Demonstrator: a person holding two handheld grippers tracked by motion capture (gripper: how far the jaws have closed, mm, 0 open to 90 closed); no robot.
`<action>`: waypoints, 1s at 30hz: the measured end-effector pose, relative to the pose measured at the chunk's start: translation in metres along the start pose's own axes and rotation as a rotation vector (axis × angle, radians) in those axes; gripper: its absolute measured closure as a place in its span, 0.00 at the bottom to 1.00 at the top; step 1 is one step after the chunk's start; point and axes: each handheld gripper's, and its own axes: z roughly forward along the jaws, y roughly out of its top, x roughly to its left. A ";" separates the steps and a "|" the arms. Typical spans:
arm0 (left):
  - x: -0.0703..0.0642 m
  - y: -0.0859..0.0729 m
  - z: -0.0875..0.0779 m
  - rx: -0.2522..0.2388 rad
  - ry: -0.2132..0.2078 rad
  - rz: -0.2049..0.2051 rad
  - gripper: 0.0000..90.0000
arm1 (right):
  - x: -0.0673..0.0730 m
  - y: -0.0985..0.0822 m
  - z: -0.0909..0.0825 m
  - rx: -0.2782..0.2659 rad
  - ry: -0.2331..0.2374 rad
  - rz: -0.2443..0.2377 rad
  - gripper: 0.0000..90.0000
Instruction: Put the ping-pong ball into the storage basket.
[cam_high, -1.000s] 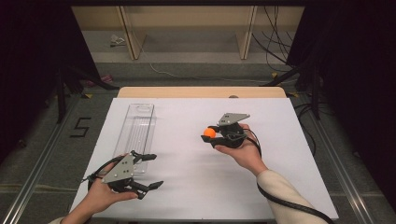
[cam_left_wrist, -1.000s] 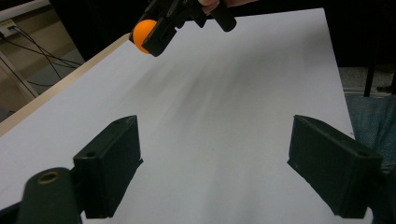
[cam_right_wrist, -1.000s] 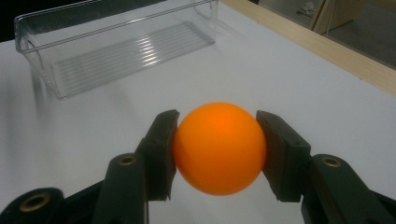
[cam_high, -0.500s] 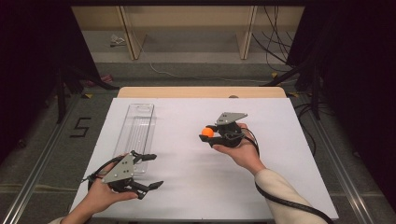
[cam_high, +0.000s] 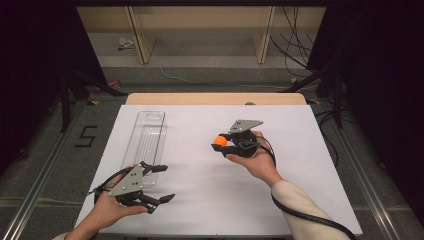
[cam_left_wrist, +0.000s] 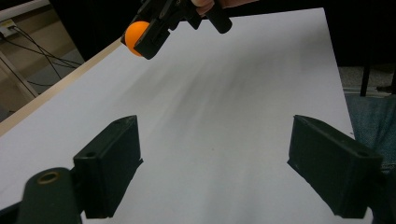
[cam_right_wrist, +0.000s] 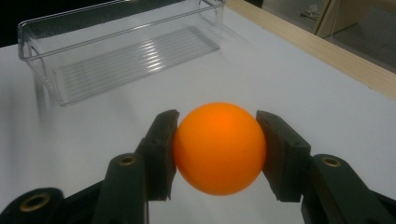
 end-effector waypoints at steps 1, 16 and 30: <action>0.000 0.000 0.000 0.000 0.000 0.000 0.18 | 0.000 0.000 0.000 0.000 0.000 0.000 0.57; 0.000 0.000 0.000 0.000 -0.002 0.000 0.18 | 0.002 0.002 0.004 0.001 0.006 -0.003 0.57; 0.000 0.000 0.000 0.000 -0.003 0.001 0.19 | 0.004 0.004 0.009 0.002 0.012 -0.007 0.57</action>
